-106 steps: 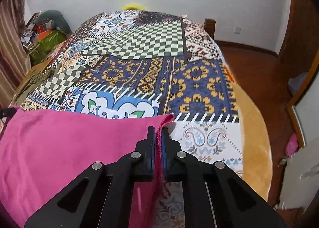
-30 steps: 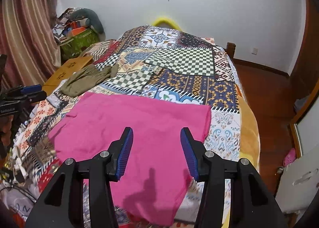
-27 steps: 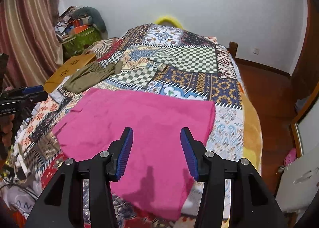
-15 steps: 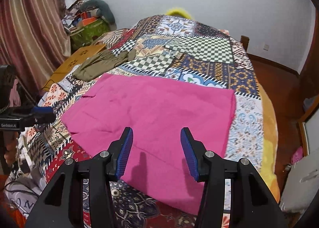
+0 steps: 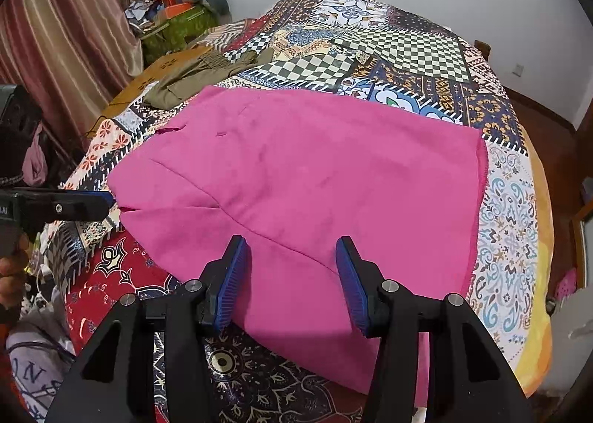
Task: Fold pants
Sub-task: 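Lower both grippers and close them on the pink pants leg ends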
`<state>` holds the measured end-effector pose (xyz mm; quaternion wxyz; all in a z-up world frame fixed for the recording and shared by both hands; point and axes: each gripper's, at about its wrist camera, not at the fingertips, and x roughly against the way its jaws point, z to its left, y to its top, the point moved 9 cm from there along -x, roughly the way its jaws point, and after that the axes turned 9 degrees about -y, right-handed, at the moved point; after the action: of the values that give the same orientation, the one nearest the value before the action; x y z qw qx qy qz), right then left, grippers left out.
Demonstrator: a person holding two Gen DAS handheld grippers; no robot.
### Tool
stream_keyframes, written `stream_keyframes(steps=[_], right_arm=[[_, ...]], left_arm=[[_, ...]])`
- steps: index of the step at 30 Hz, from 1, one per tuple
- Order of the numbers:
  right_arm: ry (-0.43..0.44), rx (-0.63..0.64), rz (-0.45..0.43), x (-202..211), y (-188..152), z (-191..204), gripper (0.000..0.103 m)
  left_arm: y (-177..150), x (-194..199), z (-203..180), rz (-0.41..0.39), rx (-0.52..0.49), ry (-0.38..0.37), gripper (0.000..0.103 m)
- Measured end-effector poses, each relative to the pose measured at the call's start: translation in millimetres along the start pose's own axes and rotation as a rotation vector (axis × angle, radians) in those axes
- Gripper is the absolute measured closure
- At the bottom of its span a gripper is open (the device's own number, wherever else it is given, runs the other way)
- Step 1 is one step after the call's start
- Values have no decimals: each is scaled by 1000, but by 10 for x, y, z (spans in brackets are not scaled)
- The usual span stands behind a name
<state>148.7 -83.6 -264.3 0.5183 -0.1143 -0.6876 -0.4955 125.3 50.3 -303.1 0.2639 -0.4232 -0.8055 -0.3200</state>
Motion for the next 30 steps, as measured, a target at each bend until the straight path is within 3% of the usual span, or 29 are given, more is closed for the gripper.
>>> stream_keyframes(steps=[4, 13, 15, 21, 30], right_arm=[[12, -6, -2, -9, -2, -5, 53], [40, -21, -3, -29, 1, -7, 53], [46, -25, -3, -31, -2, -8, 53], [50, -32, -5, -42, 0, -25, 53], [60, -28, 0, -84, 47, -13, 52]], left_arm=[[73, -53, -21, 3, 26, -41, 33], [299, -221, -42, -8, 34, -29, 34], [366, -254, -24, -17, 32, 7, 46], [482, -309, -15, -46, -18, 81, 66], [550, -79, -72, -133, -138, 182, 72]])
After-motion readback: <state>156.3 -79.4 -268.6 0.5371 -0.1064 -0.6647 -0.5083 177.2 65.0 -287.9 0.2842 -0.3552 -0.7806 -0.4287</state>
